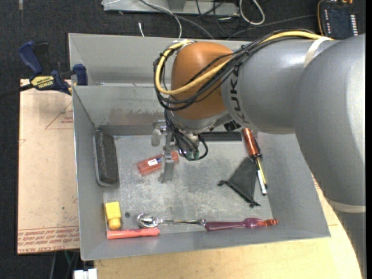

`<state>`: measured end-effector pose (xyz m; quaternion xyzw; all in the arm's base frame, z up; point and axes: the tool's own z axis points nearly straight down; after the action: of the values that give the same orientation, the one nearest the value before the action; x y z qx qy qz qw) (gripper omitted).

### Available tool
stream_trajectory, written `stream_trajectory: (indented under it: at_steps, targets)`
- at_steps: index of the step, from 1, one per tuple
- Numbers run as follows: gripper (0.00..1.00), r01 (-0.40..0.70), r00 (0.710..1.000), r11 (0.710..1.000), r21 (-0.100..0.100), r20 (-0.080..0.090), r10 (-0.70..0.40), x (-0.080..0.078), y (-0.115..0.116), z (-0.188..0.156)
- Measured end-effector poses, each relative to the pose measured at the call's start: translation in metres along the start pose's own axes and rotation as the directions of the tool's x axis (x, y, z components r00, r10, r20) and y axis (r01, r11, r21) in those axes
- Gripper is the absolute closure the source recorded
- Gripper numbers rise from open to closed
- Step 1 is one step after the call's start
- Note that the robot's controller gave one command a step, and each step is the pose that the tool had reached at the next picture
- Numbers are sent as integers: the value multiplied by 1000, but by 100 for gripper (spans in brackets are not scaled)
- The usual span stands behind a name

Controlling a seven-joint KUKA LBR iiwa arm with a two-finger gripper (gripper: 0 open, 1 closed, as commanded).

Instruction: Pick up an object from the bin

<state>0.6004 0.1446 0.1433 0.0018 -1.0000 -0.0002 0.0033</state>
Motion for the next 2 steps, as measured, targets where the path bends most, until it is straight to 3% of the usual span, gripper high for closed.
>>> stream_trajectory:
  at_steps: [1, 2]
  targets:
    - [0, -2, 1000, 1000, -1, 8, 2, -2, -1, -5]
    - [0, 138, 990, 990, -1, 5, -138, -6, -9, 73]
